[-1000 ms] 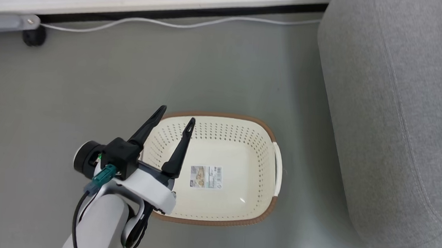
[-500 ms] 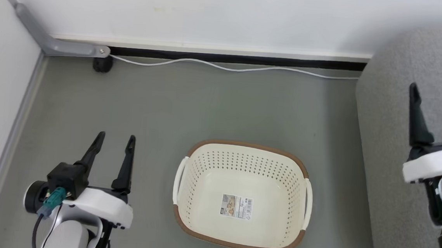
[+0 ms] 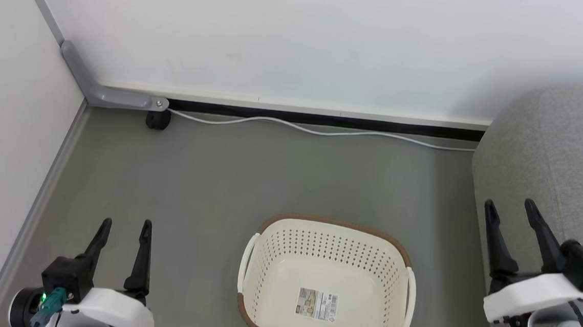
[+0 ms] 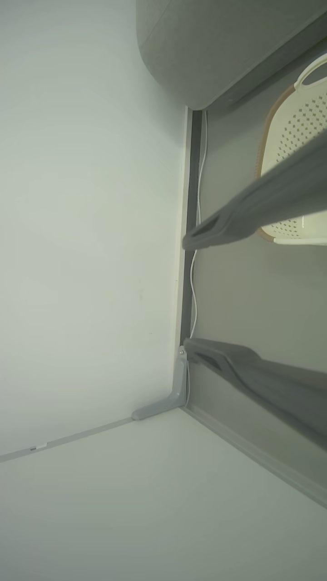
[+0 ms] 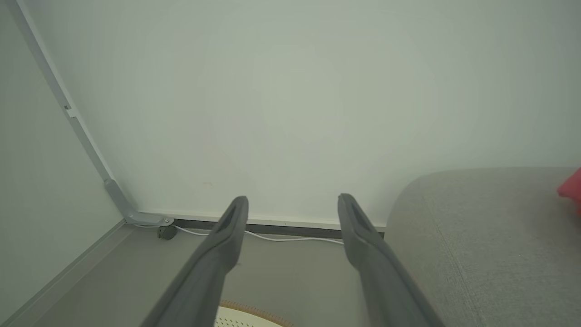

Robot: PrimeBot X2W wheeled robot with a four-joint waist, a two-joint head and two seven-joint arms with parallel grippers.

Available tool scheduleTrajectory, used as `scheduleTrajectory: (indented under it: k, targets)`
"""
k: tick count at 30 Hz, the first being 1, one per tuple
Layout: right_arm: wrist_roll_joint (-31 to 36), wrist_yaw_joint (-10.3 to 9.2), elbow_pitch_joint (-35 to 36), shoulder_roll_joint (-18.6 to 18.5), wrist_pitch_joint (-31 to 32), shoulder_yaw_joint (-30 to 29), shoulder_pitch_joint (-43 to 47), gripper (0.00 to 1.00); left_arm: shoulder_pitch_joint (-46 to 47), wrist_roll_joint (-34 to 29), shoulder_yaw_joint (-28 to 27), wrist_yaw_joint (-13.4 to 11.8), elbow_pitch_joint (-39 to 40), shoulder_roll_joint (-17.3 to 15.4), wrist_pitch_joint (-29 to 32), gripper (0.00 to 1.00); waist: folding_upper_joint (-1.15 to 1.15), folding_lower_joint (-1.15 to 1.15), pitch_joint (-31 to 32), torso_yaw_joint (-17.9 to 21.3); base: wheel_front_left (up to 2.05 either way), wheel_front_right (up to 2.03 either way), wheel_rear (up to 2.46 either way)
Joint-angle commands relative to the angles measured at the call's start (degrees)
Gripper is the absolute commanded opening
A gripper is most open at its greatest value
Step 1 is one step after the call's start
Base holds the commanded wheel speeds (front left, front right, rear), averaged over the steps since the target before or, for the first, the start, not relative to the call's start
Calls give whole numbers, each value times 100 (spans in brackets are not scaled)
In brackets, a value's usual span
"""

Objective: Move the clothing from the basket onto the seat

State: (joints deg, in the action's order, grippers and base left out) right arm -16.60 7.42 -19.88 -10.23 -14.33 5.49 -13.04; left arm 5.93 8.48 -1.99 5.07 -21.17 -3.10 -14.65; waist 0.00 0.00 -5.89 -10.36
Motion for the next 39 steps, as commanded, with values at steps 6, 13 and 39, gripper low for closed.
scheduleTrajectory:
  k: [6,13,39]
  targets:
    - [138,7,166,230,-67,-237,507,100,-206,-133,-302,127,119,-79,-35,100,0,0,314,115,0,0,0]
    - [192,7,129,377,-67,-381,854,100,-344,-149,-276,192,84,-61,-35,100,0,0,435,236,0,0,0]
    - [251,0,-369,747,36,-681,1432,0,-721,-89,105,198,-442,96,23,0,0,0,582,489,0,0,0]
